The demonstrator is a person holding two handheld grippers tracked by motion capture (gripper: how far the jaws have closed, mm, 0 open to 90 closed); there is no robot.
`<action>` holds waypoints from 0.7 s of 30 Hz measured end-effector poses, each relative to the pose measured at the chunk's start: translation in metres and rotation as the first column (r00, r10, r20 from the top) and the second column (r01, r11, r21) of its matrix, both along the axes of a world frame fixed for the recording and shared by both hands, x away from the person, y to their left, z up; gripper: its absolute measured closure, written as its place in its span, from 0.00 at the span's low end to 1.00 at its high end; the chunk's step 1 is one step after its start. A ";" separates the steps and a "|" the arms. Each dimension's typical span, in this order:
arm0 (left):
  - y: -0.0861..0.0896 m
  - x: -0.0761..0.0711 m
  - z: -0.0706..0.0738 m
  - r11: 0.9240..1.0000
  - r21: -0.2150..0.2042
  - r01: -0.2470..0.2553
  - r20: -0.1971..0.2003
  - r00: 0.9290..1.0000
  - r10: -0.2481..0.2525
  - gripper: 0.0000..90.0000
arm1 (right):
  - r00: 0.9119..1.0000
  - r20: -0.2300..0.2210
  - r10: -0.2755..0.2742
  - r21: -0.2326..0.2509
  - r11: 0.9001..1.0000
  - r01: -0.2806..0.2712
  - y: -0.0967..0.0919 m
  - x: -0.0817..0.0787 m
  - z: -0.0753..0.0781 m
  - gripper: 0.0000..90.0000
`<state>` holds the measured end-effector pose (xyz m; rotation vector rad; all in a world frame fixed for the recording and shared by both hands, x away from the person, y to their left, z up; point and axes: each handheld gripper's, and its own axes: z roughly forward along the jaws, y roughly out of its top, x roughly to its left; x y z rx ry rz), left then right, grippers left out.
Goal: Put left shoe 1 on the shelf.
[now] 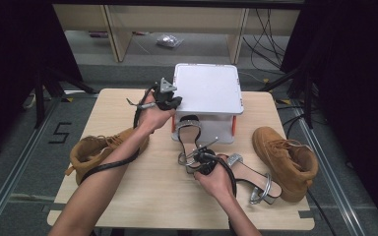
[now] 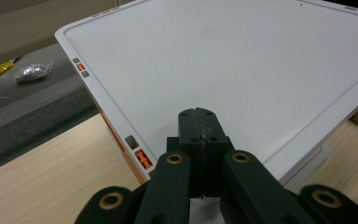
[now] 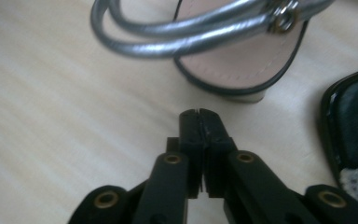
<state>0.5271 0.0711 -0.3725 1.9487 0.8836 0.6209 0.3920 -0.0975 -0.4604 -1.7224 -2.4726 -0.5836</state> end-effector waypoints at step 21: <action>-0.002 0.000 0.001 1.000 0.008 0.003 -0.004 1.000 -0.003 1.00 | 0.975 0.221 0.007 0.052 0.998 -0.019 0.001 0.011 0.003 1.00</action>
